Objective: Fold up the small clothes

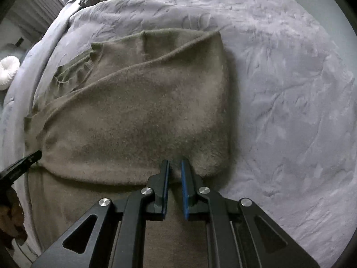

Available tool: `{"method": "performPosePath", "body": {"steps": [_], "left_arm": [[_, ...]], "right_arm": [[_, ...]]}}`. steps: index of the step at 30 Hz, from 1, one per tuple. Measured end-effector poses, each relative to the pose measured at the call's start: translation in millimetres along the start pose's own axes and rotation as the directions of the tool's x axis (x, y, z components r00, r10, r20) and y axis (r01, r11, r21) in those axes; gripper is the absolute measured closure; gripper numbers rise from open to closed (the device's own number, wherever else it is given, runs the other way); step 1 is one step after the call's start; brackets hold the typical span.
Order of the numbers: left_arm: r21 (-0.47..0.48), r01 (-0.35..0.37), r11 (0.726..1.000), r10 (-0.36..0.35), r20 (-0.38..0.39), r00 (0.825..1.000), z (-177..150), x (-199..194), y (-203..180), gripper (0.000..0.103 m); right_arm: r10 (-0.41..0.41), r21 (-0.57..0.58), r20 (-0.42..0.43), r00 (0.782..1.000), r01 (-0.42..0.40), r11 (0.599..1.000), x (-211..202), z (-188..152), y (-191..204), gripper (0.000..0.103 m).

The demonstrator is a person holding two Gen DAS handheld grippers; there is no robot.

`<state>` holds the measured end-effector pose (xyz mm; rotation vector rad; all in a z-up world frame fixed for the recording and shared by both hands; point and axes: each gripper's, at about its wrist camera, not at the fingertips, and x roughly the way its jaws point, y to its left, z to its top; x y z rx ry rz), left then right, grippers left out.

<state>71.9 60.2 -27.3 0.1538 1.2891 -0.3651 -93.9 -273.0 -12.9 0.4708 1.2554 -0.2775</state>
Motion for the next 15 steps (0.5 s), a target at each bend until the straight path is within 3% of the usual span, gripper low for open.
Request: {"method": "performPosePath", "body": {"steps": [3, 6, 8, 9, 13, 15], "left_arm": [[0.001, 0.017, 1.0, -0.017, 0.001, 1.0, -2.7, -1.1, 2.9, 0.082], [0.009, 0.017, 1.0, -0.017, -0.011, 1.0, -5.2, -3.2, 6.5, 0.082], [0.016, 0.013, 1.0, -0.013, -0.013, 1.0, -8.7, -6.3, 9.8, 0.082], [0.02, 0.007, 1.0, -0.007, -0.014, 1.0, -9.5, -7.2, 9.7, 0.082], [0.018, -0.005, 1.0, 0.006, -0.014, 1.0, -11.6, -8.9, 12.6, 0.082], [0.022, -0.01, 1.0, 0.01, -0.012, 1.0, -12.9, -9.3, 14.5, 0.082]], "right_arm": [[0.006, 0.026, 0.0, 1.0, -0.006, 1.0, -5.1, -2.8, -2.8, 0.092], [0.08, 0.14, -0.014, 0.997, -0.077, 0.987, -12.9, -13.2, -15.1, 0.084], [0.153, 0.23, -0.006, 0.988, -0.147, 0.962, -16.3, -23.3, -25.7, 0.065], [0.184, 0.271, 0.004, 0.983, -0.178, 0.946, -16.6, -26.8, -30.5, 0.062], [0.247, 0.403, 0.053, 0.968, -0.247, 0.881, -13.1, -27.1, -48.9, 0.061], [0.252, 0.438, 0.079, 0.964, -0.261, 0.86, -10.8, -22.5, -52.5, 0.069]]}}
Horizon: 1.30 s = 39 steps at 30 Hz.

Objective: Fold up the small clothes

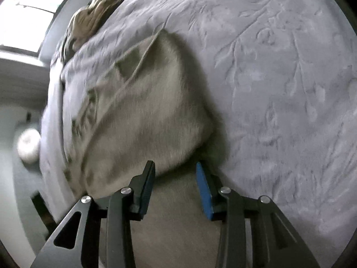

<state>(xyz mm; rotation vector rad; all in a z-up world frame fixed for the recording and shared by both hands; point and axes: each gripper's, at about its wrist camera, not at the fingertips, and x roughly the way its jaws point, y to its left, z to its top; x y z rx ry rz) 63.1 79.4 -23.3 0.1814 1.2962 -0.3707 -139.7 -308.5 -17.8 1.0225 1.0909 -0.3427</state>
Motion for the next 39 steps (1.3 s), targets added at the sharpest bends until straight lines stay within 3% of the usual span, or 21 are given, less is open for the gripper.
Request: {"method": "performPosePath", "body": {"steps": [1, 2, 6, 9, 20, 27, 28, 30, 31, 32, 39], "left_arm": [[0.002, -0.003, 1.0, 0.003, 0.0, 1.0, 1.7, 2.0, -4.3, 0.082], [0.004, -0.005, 1.0, 0.005, 0.0, 1.0, 4.0, 4.0, -9.2, 0.082], [0.001, -0.01, 1.0, 0.01, -0.004, 1.0, 4.4, 5.1, -15.8, 0.082], [-0.014, -0.008, 1.0, 0.008, -0.013, 1.0, 7.1, 4.4, -15.2, 0.082], [-0.003, -0.008, 1.0, 0.008, -0.06, 0.998, -3.6, -19.9, -22.1, 0.082], [0.073, -0.022, 0.997, 0.027, -0.067, 0.997, -29.3, -46.2, -41.5, 0.082], [0.078, -0.02, 0.997, 0.025, -0.068, 0.997, -33.8, -51.2, -45.4, 0.082], [0.084, -0.021, 0.996, 0.027, -0.075, 0.997, -37.4, -56.8, -48.8, 0.082], [0.087, -0.028, 0.996, 0.035, -0.08, 0.996, -40.1, -59.9, -50.7, 0.082], [0.089, -0.032, 0.995, 0.04, -0.085, 0.996, -42.6, -62.8, -52.3, 0.082], [0.058, -0.041, 0.997, 0.047, -0.099, 0.994, -57.9, -77.2, -46.7, 0.081]], "right_arm": [[-0.019, 0.0, 0.008, 1.0, 0.019, 1.0, 0.7, 1.9, 0.7, 0.09], [-0.072, -0.017, 0.004, 0.997, 0.072, 0.997, 3.9, 4.7, 1.4, 0.096], [-0.175, -0.109, -0.015, 0.985, 0.172, 0.979, 10.0, 3.1, 13.3, 0.096], [-0.284, -0.194, -0.002, 0.959, 0.278, 0.941, 3.6, -3.6, 26.8, 0.096], [-0.297, -0.308, -0.037, 0.954, 0.272, 0.912, -16.0, -41.1, 55.8, 0.095], [-0.322, -0.379, -0.013, 0.947, 0.293, 0.877, -26.9, -59.2, 80.3, 0.094], [-0.326, -0.392, -0.008, 0.945, 0.297, 0.871, -29.2, -62.9, 83.8, 0.091], [-0.331, -0.405, -0.003, 0.944, 0.301, 0.864, -31.6, -67.7, 88.5, 0.072], [-0.332, -0.41, 0.002, 0.943, 0.303, 0.86, -33.5, -70.5, 91.2, 0.053], [-0.331, -0.415, 0.007, 0.944, 0.304, 0.858, -35.1, -73.2, 93.7, 0.047], [-0.337, -0.446, 0.021, 0.941, 0.31, 0.839, -40.8, -85.9, 109.3, 0.047]]}}
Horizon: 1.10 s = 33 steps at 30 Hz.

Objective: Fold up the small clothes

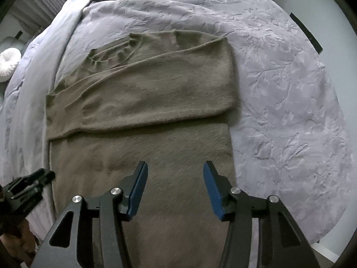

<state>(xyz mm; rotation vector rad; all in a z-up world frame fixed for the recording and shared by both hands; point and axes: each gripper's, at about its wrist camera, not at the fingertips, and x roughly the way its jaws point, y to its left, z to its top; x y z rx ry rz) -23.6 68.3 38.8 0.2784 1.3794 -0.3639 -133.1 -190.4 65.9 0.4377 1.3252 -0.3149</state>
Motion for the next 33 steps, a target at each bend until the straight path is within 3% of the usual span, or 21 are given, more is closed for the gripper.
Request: {"method": "performPosePath", "body": {"steps": [2, 3, 5, 7, 8, 9, 12, 13, 26, 33], "left_arm": [[-0.005, 0.001, 1.0, -0.001, -0.003, 1.0, -3.7, -1.1, 4.7, 0.034], [-0.017, -0.013, 1.0, 0.013, 0.007, 1.0, -6.3, -4.7, 6.4, 0.0], [-0.018, -0.024, 1.0, 0.025, 0.039, 0.999, -10.1, -12.8, 6.8, 0.0], [-0.017, -0.03, 0.999, 0.031, 0.032, 0.999, -13.6, -16.3, 8.0, 0.0], [-0.025, -0.036, 0.999, 0.037, 0.024, 0.999, -15.2, -17.1, 9.5, 0.0], [-0.035, -0.034, 0.999, 0.034, 0.009, 0.999, -16.8, -17.4, 11.7, 0.0], [-0.059, -0.029, 0.998, 0.028, -0.018, 0.999, -20.6, -17.7, 16.5, 0.0], [-0.069, -0.024, 0.997, 0.022, -0.02, 1.0, -22.8, -19.1, 18.9, 0.0], [-0.087, -0.024, 0.996, 0.024, 0.003, 1.0, -43.7, -37.2, 41.3, 0.0], [-0.067, 0.012, 0.998, -0.012, 0.003, 1.0, -56.7, -34.3, 54.9, 0.0]], "right_arm": [[-0.002, -0.003, 0.001, 1.0, 0.002, 1.0, -3.4, -1.8, 2.5, 0.044], [-0.002, -0.004, 0.001, 1.0, 0.002, 1.0, -5.1, -3.3, 3.3, 0.042], [-0.006, -0.008, 0.002, 1.0, 0.006, 1.0, -6.7, -4.8, 6.6, 0.037], [-0.012, -0.016, 0.003, 1.0, 0.012, 1.0, -9.8, -8.5, 9.1, 0.033], [-0.018, -0.024, 0.007, 1.0, 0.018, 1.0, -11.6, -10.0, 11.2, 0.023], [-0.026, -0.034, 0.012, 1.0, 0.027, 0.999, -13.8, -12.0, 13.9, 0.02], [-0.054, -0.06, 0.038, 0.998, 0.056, 0.997, -21.0, -17.9, 22.7, 0.018], [-0.063, -0.069, 0.043, 0.997, 0.066, 0.995, -23.1, -19.7, 25.7, 0.012], [-0.081, -0.122, 0.038, 0.996, 0.085, 0.989, -40.7, -38.0, 62.1, 0.012], [-0.068, -0.071, 0.013, 0.998, 0.069, 0.995, -43.6, -56.9, 69.8, 0.012]]}}
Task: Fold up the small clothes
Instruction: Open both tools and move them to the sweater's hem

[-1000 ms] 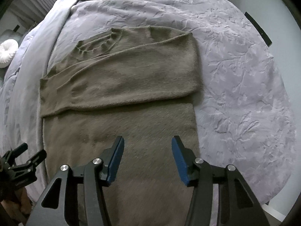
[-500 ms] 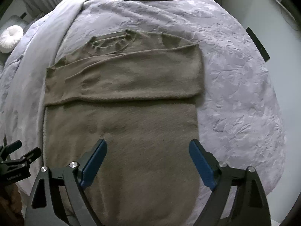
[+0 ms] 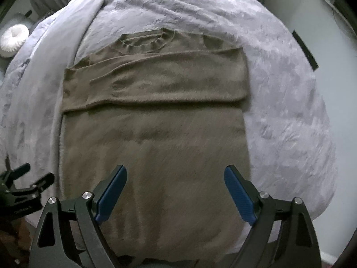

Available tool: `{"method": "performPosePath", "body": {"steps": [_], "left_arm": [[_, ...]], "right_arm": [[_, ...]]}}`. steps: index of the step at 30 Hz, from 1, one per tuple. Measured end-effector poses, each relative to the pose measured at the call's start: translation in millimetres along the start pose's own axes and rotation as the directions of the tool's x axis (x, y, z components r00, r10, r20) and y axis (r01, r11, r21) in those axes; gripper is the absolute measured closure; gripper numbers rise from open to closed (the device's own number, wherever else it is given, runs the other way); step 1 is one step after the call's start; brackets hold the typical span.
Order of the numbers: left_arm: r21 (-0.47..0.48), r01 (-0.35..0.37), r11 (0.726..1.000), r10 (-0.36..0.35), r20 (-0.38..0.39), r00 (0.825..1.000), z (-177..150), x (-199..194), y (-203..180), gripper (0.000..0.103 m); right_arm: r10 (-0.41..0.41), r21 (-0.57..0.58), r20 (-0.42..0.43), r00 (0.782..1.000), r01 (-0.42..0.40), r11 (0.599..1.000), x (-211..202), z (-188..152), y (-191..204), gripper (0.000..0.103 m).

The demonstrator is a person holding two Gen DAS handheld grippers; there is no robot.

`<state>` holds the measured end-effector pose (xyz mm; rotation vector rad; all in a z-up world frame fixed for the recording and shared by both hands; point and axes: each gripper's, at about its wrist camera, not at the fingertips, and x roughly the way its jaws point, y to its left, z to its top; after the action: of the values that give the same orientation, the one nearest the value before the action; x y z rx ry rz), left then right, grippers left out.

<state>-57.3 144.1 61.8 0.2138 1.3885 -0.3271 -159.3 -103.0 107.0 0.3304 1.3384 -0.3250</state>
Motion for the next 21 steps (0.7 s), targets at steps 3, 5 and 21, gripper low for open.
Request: {"method": "performPosePath", "body": {"steps": [3, 5, 21], "left_arm": [[0.024, -0.003, 1.0, 0.003, -0.003, 1.0, -7.4, 1.8, 2.9, 0.0], [0.029, -0.01, 1.0, 0.01, -0.005, 1.0, -12.9, 0.9, 5.9, 0.0], [-0.126, 0.048, 0.991, -0.058, -0.077, 0.995, -78.5, 25.0, 20.3, 0.0]], "right_arm": [[0.059, 0.054, -0.025, 0.998, -0.058, 0.997, 1.0, -9.3, -4.4, 0.012], [0.1, 0.084, -0.04, 0.994, -0.096, 0.992, 3.3, -13.8, -9.2, 0.012], [0.419, 0.209, -0.135, 0.898, -0.387, 0.898, 34.8, -69.8, -95.8, 0.012]]}}
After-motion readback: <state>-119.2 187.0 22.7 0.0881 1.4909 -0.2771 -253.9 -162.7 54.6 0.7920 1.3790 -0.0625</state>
